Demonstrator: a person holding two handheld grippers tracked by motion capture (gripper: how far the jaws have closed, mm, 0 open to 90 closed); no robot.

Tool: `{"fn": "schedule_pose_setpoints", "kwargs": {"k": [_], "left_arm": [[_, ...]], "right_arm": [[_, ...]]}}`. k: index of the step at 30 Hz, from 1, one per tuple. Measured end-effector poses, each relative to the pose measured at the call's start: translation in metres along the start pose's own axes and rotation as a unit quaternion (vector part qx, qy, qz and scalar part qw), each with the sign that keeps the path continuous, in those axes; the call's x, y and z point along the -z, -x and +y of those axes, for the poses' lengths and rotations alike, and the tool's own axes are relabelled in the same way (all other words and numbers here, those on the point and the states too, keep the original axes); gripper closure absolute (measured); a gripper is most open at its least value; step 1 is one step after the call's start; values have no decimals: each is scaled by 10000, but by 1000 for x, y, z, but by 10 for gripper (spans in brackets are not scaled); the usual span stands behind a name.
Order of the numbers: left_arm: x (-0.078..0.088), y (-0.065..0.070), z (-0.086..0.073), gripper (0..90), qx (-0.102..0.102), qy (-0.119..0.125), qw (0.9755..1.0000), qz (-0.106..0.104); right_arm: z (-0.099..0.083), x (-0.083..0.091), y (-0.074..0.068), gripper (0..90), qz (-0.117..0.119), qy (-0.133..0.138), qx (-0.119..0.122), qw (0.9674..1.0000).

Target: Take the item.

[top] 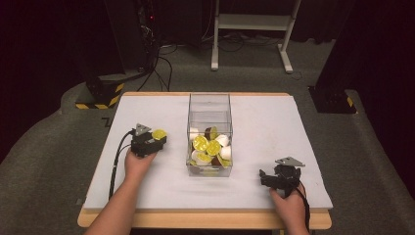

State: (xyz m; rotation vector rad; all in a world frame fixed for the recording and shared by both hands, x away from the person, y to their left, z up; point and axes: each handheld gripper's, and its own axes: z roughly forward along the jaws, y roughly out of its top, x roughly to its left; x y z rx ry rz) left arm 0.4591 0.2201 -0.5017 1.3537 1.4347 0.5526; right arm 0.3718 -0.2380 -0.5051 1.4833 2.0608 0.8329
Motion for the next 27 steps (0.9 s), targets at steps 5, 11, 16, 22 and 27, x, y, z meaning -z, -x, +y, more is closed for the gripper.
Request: {"fn": "schedule_pose_setpoints", "kwargs": {"k": [5,11,16,22,27], "left_arm": [[-2,1,-2,407,-33,-69,10000,-13],[-4,1,-5,407,-85,-106,9999,29],[-3,2,-6,406,-174,-188,9997,53],[-2,2,-6,405,-245,-204,9994,94],[0,3,-4,377,-169,-166,9997,97]], "right_arm": [[0,0,0,90,0,2,3,10000],[0,0,0,90,0,6,8,10000],[0,0,0,90,-1,7,10,10000],[0,0,0,90,-1,6,8,10000],[0,0,0,90,-2,5,4,10000]]}}
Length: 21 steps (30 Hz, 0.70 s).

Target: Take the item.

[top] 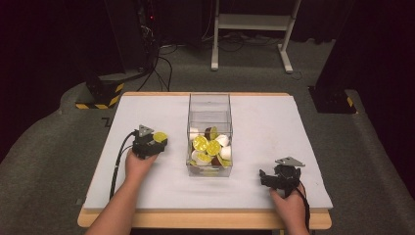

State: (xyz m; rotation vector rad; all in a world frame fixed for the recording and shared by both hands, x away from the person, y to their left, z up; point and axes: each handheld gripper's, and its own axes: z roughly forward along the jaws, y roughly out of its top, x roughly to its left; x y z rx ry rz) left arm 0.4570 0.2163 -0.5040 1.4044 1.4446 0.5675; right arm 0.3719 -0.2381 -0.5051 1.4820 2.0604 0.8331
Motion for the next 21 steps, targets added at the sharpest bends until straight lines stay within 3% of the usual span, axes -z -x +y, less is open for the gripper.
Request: {"fn": "schedule_pose_setpoints", "kwargs": {"k": [5,14,21], "left_arm": [[4,0,3,338,-40,35,10000,-8],[12,2,7,277,67,66,9999,-55],[23,4,10,279,-32,28,9999,-126]], "right_arm": [[0,0,0,90,1,2,6,10000],[0,0,0,90,1,-7,-8,10000],[0,0,0,90,1,-7,-7,10000]]}}
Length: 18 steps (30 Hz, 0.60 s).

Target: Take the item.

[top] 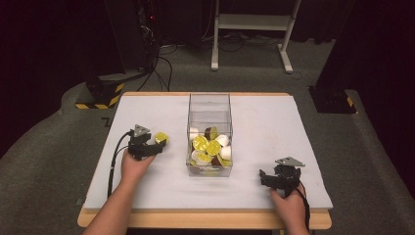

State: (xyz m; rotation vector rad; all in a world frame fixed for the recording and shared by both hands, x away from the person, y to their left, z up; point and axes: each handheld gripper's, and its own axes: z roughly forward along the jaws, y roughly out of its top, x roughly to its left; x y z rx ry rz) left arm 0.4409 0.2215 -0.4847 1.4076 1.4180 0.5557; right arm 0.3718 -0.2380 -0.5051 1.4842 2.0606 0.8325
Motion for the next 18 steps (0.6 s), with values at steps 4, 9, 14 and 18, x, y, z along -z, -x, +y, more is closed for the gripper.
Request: {"fn": "schedule_pose_setpoints", "kwargs": {"k": [4,9,14,18], "left_arm": [[8,2,1,279,-72,23,10000,-42],[18,1,-1,276,-32,33,9999,-140],[29,-3,-5,273,-13,23,9998,-201],[36,-3,-11,270,-62,3,9997,-231]], "right_arm": [[0,0,0,90,-1,8,12,10000],[0,0,0,90,1,1,3,10000],[0,0,0,90,0,2,1,10000],[0,0,0,90,0,11,16,10000]]}}
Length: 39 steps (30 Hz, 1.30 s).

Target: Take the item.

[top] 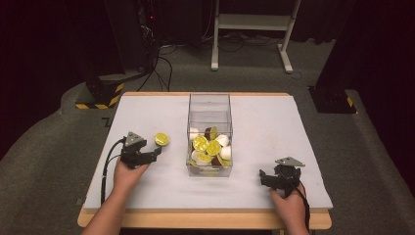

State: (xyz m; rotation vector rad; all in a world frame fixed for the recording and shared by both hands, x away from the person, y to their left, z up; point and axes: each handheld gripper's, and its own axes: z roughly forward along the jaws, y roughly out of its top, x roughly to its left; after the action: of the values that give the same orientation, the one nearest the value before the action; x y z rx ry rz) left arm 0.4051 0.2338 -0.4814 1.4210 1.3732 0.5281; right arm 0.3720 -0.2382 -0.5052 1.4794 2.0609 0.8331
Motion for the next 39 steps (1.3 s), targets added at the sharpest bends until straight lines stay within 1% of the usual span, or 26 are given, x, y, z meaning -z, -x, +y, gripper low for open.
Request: {"fn": "schedule_pose_setpoints", "kwargs": {"k": [2,3,7,11,12,13,15,17,18,19,21,22,23,24,25,26,27,28,29,30,32,39], "left_arm": [[6,-1,-5,263,-133,-92,9999,17],[9,-1,-7,260,-87,-80,9999,6],[18,-6,-18,256,-42,-135,9999,-5],[28,-9,-31,235,-113,-265,9996,-18],[31,-10,-33,229,-167,-300,9994,-18],[34,-10,-36,228,-147,-269,9995,-10],[40,-11,-42,219,-238,-344,9991,5],[43,-11,-47,209,-300,-341,9989,66],[45,-11,-50,202,-385,-387,9985,102],[47,-11,-53,193,-419,-447,9980,126],[48,-9,-56,170,-497,-443,9976,188],[51,-8,-58,164,-671,-505,9962,227],[51,-7,-60,161,-653,-470,9965,244],[53,-8,-61,160,-730,-533,9956,235],[53,-7,-62,159,-631,-443,9968,225],[54,-7,-63,160,-669,-479,9964,226],[54,-7,-63,161,-648,-472,9965,221],[54,-9,-62,161,-626,-574,9962,180],[53,-11,-61,161,-550,-624,9964,145],[53,-12,-60,159,-415,-642,9970,121],[53,-13,-60,164,-471,-659,9966,122],[53,-13,-60,162,-484,-669,9965,120]], "right_arm": [[0,0,0,90,0,-1,0,10000],[0,0,0,90,1,-9,-10,10000],[0,0,0,90,1,-8,-8,10000],[0,0,0,90,1,-10,-12,10000],[0,0,0,90,0,-9,-11,10000],[0,0,0,90,0,-8,-10,10000],[0,0,0,90,0,-9,-16,10000],[0,0,0,90,0,-8,-9,10000],[0,0,0,90,1,-8,-10,10000],[0,0,0,90,1,-9,-12,10000],[0,0,0,90,1,-6,-10,10000],[0,0,0,90,1,-7,-10,10000],[0,0,0,90,2,-7,-11,10000],[0,0,0,91,2,-7,-11,10000],[0,0,0,90,1,-6,-9,10000],[0,0,0,91,2,-5,-9,10000],[0,0,0,90,2,-6,-10,10000],[0,0,0,91,2,-6,-8,10000],[0,0,0,91,2,-5,-7,10000],[0,0,0,90,1,-6,-9,10000],[0,0,0,91,0,4,-2,10000],[0,0,0,92,-12,4,20,10000]]}}
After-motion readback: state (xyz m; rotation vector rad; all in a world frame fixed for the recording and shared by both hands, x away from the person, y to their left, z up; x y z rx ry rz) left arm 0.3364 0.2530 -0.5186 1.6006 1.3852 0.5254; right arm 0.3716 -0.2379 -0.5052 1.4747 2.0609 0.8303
